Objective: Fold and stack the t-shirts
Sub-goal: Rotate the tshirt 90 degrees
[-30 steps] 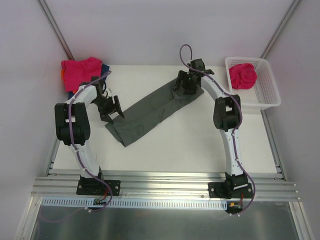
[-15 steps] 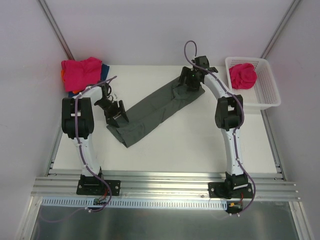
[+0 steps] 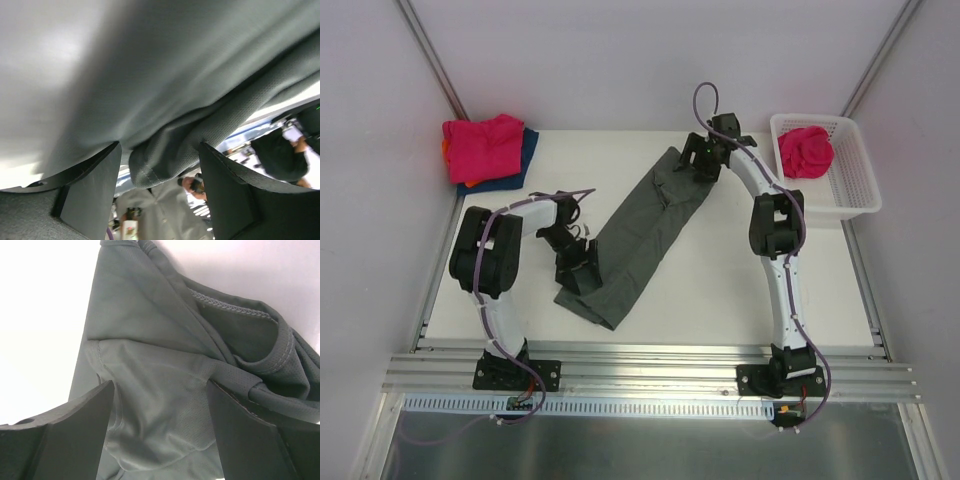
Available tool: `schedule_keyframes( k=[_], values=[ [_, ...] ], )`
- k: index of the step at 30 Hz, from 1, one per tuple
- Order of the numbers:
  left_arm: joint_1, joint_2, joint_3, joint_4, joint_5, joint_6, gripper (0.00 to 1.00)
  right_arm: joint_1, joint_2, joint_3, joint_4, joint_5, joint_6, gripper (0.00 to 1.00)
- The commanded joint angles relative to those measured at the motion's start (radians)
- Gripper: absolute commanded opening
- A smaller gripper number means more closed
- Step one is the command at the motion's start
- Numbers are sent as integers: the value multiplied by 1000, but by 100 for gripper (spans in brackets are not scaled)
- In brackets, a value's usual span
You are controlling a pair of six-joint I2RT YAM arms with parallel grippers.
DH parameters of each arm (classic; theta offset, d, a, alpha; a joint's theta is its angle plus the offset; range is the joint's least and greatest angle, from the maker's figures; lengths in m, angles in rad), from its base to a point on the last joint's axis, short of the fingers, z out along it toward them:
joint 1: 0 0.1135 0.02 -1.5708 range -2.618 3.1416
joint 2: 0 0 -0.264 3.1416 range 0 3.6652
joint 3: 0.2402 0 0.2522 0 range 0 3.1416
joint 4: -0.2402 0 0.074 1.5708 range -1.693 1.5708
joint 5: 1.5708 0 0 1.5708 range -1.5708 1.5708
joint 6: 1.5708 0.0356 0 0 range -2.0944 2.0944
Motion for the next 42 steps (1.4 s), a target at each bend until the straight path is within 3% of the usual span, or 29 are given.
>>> schedule_keyframes(
  k=[1, 14, 17, 25, 29, 37, 42],
  values=[
    [-87, -63, -11, -4, 35, -40, 64, 9, 10, 57, 31, -36, 33, 79],
    [-264, -30, 40, 13, 55, -52, 64, 16, 91, 179, 89, -45, 67, 80],
    [-269, -46, 60, 7, -19, -37, 64, 16, 88, 186, 83, -40, 60, 80],
    [-22, -66, 254, -33, -164, 70, 65, -18, -54, 89, 68, -56, 31, 80],
    [12, -105, 360, -55, -187, 113, 64, -38, -133, 23, 49, -54, 22, 80],
    [-155, -189, 220, -51, -141, 83, 62, -23, -235, -86, 32, -74, 22, 79],
    [-187, -220, 158, -53, -124, 78, 61, 0, -263, -138, 23, -79, 31, 80]
  ],
)
